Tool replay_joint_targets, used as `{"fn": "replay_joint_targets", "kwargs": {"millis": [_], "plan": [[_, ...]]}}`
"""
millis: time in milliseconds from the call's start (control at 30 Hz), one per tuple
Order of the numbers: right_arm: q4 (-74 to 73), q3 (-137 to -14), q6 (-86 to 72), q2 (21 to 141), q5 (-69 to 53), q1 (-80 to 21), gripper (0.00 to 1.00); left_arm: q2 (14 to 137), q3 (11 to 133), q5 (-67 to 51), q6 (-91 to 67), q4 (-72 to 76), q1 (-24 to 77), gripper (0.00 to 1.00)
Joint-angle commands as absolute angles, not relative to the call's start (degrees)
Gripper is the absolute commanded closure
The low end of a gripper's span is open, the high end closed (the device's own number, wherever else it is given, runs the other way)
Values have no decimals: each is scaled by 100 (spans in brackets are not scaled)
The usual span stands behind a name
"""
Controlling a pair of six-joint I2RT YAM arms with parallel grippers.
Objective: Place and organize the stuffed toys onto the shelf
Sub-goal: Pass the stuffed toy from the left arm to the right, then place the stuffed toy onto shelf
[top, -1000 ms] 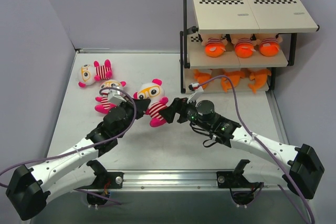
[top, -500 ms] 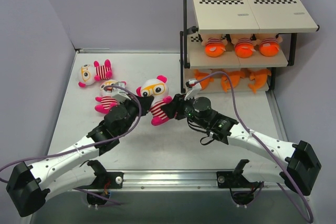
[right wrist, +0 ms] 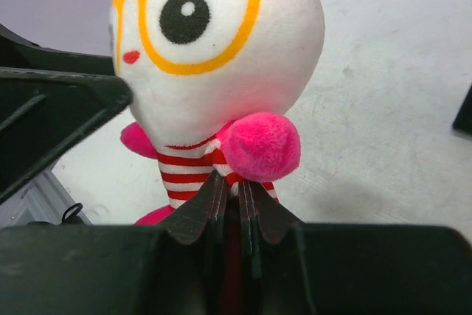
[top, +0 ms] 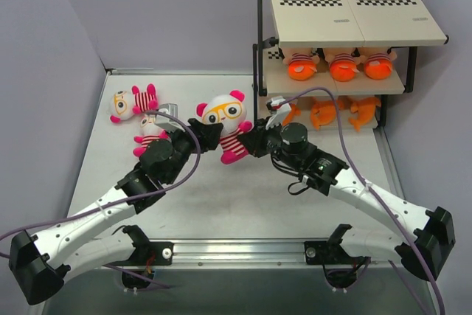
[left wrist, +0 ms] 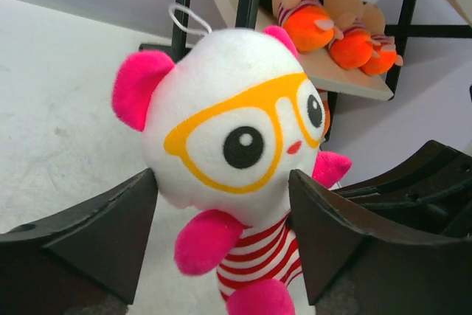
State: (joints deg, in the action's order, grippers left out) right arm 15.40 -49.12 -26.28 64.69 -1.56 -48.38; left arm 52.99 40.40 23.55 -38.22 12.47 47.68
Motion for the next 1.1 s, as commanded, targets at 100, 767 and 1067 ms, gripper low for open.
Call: {"fn": "replay_joint_targets", "kwargs": {"millis": [100,767,1067], "plan": [[204,-6036,-1865,6073,-553,-3957,100,4913,5228,2365,-2673,555,4405,12],[-2980,-11537,-474,7794,-1369,-997,100,5150,5432,44,-1452,-1178,1775,9],[-2181,-12823,-1571,9069,-3989,1254,100,5212,4887,377,-888,-826,1907,8]]}}
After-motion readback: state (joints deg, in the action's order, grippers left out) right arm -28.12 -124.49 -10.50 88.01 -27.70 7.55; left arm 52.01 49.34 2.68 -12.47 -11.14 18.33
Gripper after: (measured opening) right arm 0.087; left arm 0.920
